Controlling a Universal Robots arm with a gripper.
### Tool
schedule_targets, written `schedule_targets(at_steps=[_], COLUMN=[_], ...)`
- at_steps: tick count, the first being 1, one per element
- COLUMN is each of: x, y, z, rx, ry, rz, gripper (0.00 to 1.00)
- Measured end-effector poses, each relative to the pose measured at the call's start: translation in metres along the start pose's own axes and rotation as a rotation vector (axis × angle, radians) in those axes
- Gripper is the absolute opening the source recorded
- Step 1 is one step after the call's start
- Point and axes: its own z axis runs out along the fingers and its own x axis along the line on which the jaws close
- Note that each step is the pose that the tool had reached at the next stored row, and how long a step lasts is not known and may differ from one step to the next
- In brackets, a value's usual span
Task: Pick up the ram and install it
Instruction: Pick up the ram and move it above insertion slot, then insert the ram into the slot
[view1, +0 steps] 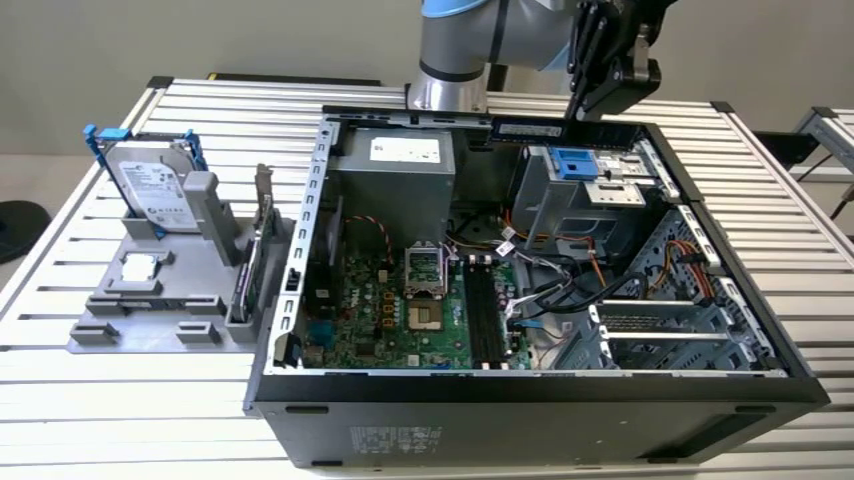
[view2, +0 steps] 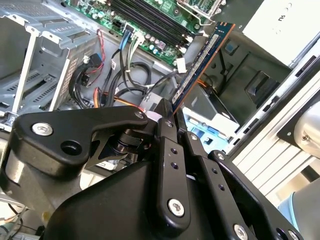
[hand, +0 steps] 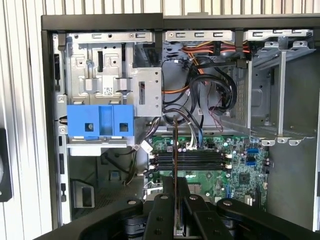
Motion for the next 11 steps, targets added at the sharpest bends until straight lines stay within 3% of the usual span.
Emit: schedule_targets(at_steps=[11], x=[0.0000], y=[0.0000], z=[0.0016], rx=[-0.0002], ry=[0.0008], rz=[0.060], gripper=[0.00])
